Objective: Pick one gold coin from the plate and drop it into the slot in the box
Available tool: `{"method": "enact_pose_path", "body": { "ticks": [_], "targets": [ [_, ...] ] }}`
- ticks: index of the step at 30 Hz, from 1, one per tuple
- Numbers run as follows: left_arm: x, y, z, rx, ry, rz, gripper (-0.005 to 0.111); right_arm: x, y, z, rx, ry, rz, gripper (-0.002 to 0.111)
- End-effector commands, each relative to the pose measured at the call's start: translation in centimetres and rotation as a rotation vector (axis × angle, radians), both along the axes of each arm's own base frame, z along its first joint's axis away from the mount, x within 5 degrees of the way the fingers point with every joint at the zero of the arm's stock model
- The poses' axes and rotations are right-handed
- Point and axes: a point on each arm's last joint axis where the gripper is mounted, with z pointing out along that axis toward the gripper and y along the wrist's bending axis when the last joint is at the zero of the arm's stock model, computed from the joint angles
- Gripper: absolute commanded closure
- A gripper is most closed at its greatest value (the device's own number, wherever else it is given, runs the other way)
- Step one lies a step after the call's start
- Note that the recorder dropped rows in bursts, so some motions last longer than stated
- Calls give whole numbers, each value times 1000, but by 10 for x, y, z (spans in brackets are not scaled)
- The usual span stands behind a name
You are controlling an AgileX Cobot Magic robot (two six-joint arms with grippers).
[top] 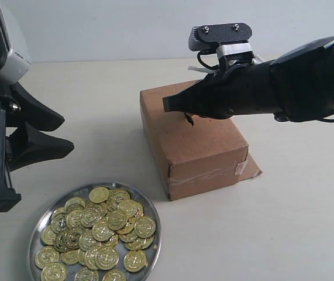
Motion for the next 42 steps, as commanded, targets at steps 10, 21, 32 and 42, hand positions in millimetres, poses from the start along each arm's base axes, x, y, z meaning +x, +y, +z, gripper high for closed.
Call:
{"method": "enact_pose_path", "body": {
  "ticks": [10, 21, 32, 42],
  "targets": [
    [-1, 1, 1, -16, 3, 10, 67, 1, 4, -5, -4, 14, 26, 108],
    [-1, 1, 1, -15, 2, 10, 67, 1, 4, -5, 1, 17, 22, 72],
    [-18, 17, 51, -339, -216, 167, 107, -29, -23, 100, 65, -322, 40, 108],
    [-84, 77, 1, -836, -271, 436, 107, -154, -118, 112, 129, -575, -18, 108]
  ]
}}
